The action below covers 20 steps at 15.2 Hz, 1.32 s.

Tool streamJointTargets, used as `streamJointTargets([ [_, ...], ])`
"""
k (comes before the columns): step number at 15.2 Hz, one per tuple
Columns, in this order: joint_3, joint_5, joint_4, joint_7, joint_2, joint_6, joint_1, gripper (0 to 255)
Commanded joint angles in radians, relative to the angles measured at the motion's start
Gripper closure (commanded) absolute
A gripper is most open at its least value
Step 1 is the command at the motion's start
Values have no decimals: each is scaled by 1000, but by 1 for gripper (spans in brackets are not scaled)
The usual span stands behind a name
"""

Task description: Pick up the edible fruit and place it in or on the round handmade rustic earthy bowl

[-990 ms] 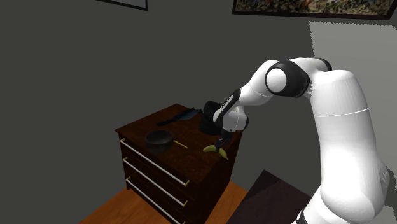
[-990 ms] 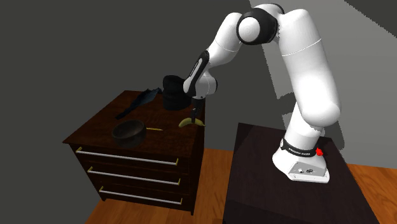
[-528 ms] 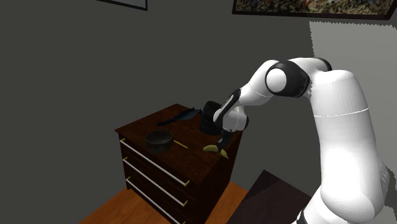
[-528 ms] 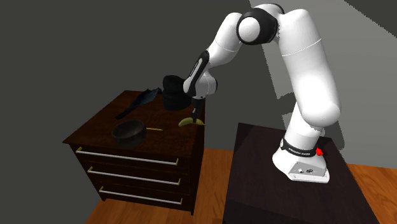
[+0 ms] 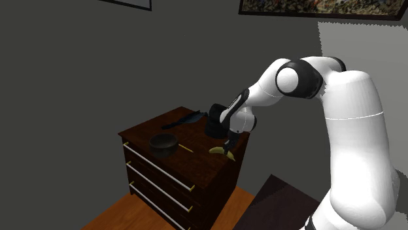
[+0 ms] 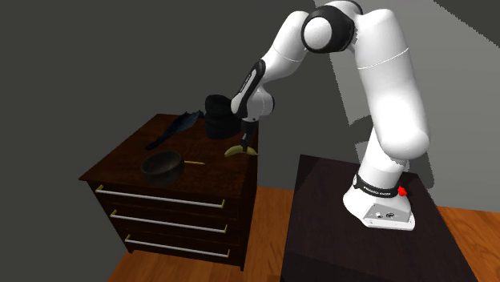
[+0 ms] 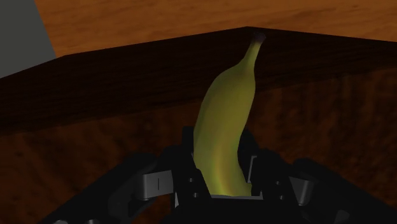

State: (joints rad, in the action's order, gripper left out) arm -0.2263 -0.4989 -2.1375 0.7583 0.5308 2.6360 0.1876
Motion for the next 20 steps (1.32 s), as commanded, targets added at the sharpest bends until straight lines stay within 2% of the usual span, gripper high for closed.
streamJointTargets([
  [1,-12,14,-6,-11,-24,-17,-8,255],
  [20,-103,164,-25,-136,-240,-199,-72,255],
])
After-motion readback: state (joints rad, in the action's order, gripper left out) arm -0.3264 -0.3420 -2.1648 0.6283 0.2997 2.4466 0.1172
